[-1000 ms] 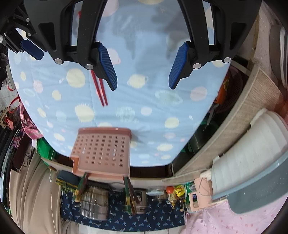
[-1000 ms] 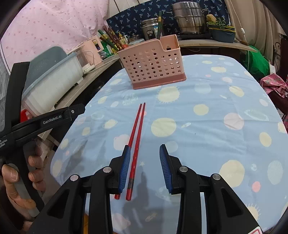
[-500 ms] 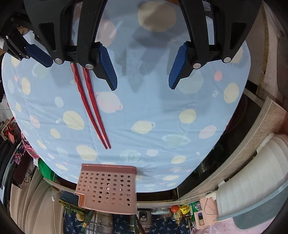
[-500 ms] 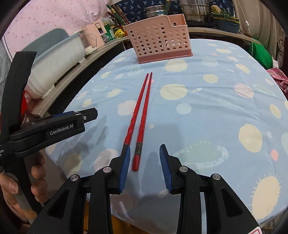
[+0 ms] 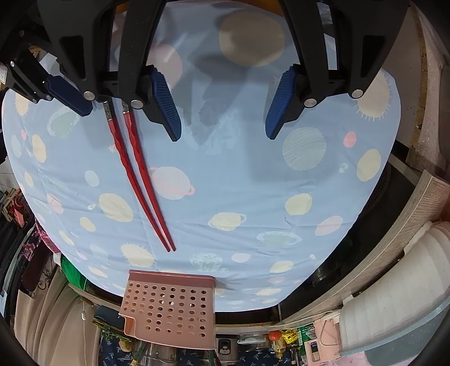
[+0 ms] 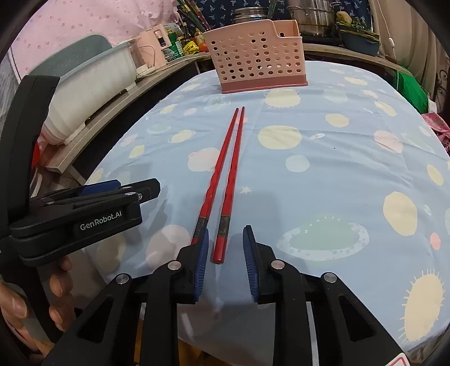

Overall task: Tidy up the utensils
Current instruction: 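Close the right tool on a red chopstick while the left tool grasps the other red chopstick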

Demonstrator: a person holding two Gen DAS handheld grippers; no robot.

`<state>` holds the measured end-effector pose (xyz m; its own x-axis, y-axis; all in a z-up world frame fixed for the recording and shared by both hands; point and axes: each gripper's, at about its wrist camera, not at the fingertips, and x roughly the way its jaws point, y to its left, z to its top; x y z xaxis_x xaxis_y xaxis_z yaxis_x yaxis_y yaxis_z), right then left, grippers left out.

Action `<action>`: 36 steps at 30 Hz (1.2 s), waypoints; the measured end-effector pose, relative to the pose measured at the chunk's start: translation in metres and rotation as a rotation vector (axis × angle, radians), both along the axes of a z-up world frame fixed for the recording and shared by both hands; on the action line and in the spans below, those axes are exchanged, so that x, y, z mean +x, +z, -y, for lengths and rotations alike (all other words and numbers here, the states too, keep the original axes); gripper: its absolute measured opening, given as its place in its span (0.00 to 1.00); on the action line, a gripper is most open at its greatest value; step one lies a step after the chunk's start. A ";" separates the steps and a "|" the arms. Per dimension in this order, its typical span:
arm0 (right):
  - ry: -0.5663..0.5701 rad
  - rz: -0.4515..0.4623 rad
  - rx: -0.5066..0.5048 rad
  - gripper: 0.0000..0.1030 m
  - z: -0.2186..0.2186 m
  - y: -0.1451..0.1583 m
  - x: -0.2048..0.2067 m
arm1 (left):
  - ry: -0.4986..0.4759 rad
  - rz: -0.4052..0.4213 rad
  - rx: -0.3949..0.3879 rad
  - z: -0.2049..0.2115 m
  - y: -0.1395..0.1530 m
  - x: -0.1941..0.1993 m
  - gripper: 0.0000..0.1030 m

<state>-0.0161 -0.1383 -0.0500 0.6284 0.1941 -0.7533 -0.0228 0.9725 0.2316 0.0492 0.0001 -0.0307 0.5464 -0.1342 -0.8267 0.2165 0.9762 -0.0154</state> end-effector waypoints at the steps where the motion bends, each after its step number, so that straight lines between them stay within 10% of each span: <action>1: 0.002 -0.002 0.000 0.19 -0.001 -0.001 0.000 | -0.001 -0.001 0.000 0.000 0.000 0.000 0.58; 36: -0.137 0.017 -0.001 0.07 0.035 -0.005 -0.009 | -0.108 -0.027 0.012 0.042 -0.014 -0.020 0.76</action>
